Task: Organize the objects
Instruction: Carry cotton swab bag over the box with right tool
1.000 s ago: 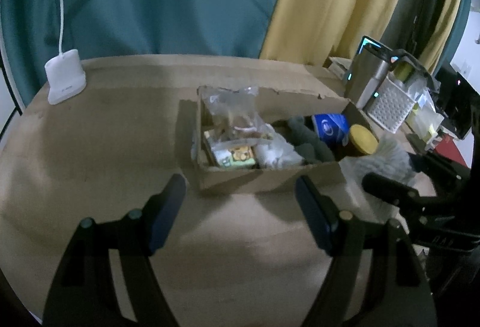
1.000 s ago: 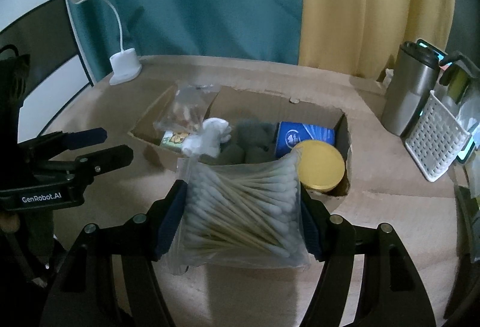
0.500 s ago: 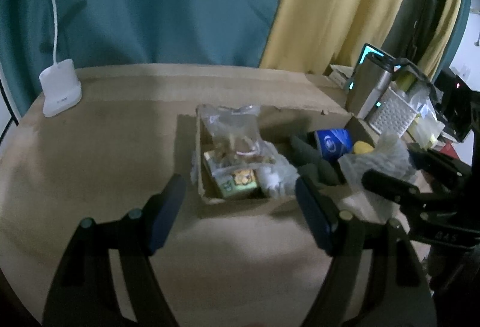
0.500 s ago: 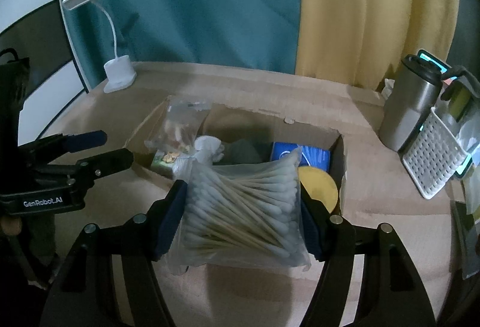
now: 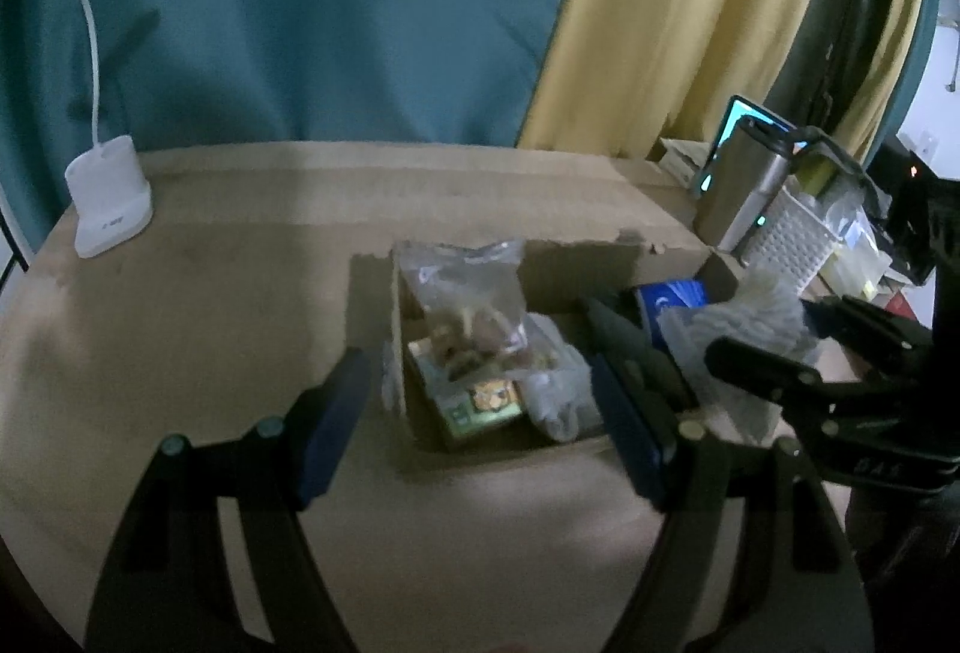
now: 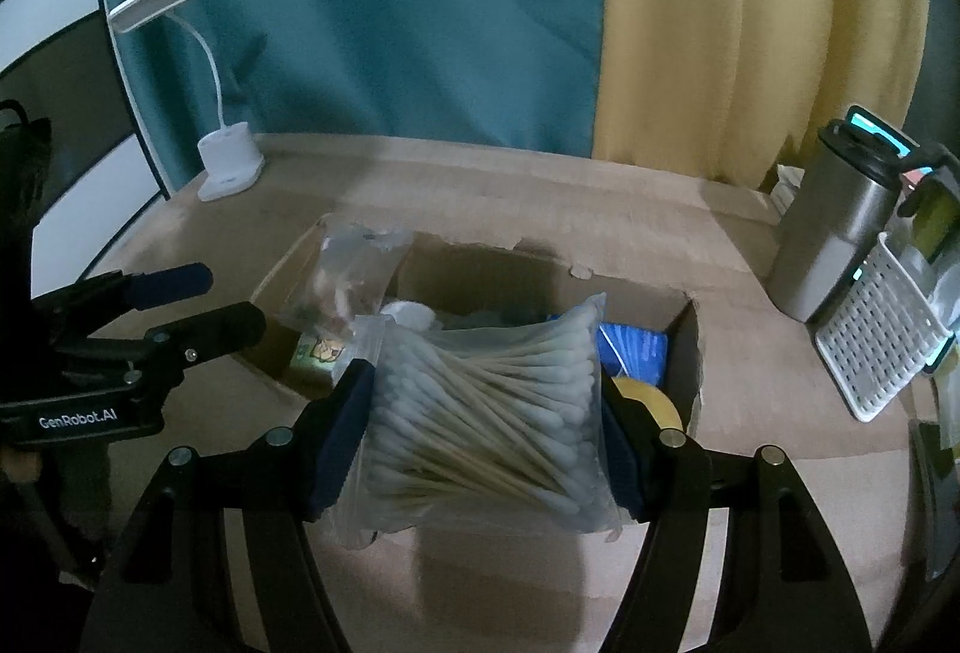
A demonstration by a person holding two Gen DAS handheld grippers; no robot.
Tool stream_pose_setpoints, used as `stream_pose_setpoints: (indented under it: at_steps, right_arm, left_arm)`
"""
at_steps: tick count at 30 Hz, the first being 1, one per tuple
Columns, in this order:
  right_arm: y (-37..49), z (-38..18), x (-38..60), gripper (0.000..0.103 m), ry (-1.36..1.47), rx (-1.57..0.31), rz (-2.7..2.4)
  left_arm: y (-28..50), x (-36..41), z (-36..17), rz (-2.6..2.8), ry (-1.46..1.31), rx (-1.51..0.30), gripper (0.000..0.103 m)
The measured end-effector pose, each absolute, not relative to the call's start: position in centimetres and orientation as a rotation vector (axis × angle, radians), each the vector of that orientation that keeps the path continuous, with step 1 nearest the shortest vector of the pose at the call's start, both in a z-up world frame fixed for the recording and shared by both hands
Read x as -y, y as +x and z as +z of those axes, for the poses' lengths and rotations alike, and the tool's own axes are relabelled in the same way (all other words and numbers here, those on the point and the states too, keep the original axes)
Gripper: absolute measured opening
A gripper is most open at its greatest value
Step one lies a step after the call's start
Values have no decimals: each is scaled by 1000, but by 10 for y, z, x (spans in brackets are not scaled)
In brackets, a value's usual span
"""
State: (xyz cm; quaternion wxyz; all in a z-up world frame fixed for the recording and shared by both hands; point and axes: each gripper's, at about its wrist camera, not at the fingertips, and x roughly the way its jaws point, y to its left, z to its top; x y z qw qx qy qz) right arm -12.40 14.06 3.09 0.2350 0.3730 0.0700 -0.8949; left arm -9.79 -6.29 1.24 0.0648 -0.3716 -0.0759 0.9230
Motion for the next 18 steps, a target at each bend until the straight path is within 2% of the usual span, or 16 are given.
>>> stream_pose_setpoints:
  at_steps: [18]
  right_arm:
    - [-158, 18, -120, 72, 1059, -207, -2421]
  left_arm:
    - [-126, 78, 4, 2792, -1156, 251, 77]
